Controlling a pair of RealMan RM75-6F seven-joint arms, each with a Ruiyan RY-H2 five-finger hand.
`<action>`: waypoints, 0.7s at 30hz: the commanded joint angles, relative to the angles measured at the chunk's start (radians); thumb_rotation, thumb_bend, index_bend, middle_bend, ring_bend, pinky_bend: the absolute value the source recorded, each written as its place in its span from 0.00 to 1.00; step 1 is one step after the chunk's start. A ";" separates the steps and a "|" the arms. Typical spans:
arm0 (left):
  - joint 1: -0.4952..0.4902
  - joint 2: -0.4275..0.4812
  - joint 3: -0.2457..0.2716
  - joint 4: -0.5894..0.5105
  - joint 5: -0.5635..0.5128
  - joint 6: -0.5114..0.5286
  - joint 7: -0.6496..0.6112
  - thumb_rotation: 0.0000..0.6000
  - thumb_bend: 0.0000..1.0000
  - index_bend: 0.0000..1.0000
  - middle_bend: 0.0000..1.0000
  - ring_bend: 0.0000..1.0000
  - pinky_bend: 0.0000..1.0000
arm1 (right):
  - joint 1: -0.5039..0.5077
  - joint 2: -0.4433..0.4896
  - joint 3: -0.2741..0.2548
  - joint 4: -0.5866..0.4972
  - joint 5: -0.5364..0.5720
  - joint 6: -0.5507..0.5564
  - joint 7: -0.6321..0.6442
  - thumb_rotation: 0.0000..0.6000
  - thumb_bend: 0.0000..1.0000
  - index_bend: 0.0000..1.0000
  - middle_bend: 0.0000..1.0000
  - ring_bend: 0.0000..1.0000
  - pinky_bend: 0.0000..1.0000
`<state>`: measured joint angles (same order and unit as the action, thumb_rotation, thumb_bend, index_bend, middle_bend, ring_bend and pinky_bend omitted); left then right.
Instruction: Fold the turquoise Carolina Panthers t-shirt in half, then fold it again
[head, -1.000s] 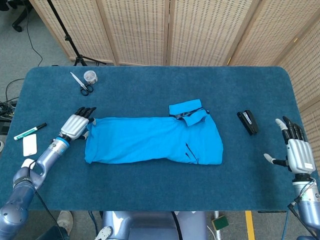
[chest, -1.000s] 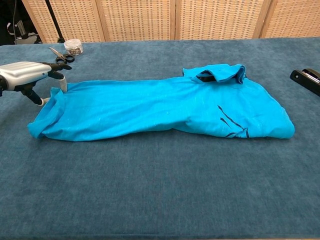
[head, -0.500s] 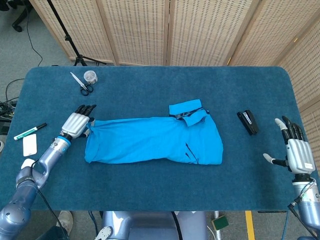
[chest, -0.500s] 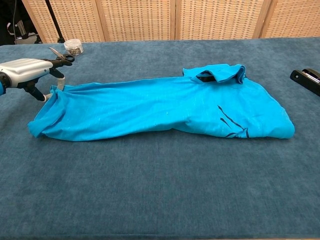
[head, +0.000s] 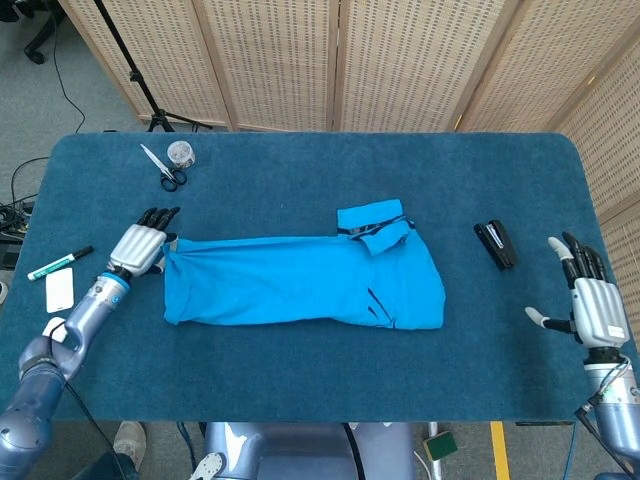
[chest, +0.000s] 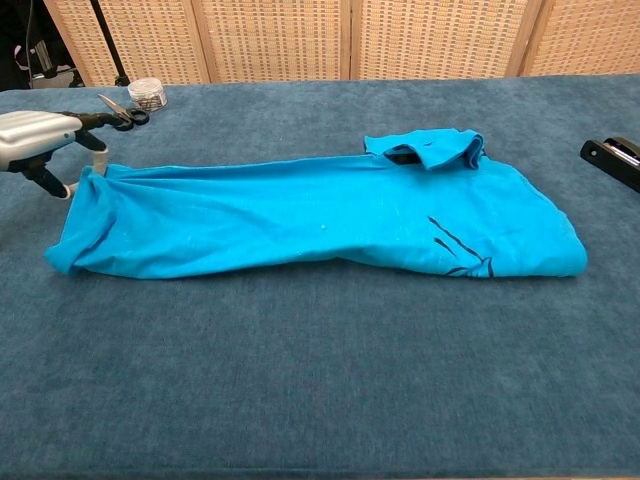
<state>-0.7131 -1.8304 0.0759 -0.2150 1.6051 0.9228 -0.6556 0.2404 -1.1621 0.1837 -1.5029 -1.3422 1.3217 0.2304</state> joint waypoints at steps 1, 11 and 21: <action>0.031 0.035 0.008 0.008 0.000 0.006 -0.005 1.00 0.49 0.74 0.00 0.00 0.00 | 0.001 -0.001 -0.001 -0.001 -0.001 -0.003 -0.002 1.00 0.00 0.00 0.00 0.00 0.00; 0.088 0.112 0.009 0.027 -0.013 -0.016 -0.011 1.00 0.49 0.74 0.00 0.00 0.00 | 0.001 0.000 -0.003 -0.005 -0.006 -0.004 -0.004 1.00 0.00 0.00 0.00 0.00 0.00; 0.124 0.160 -0.002 0.059 -0.034 -0.081 -0.002 1.00 0.49 0.74 0.00 0.00 0.00 | 0.000 0.001 -0.001 -0.005 -0.005 -0.005 -0.003 1.00 0.00 0.00 0.00 0.00 0.00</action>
<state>-0.5911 -1.6724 0.0756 -0.1580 1.5732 0.8453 -0.6596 0.2409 -1.1615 0.1826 -1.5079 -1.3477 1.3170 0.2273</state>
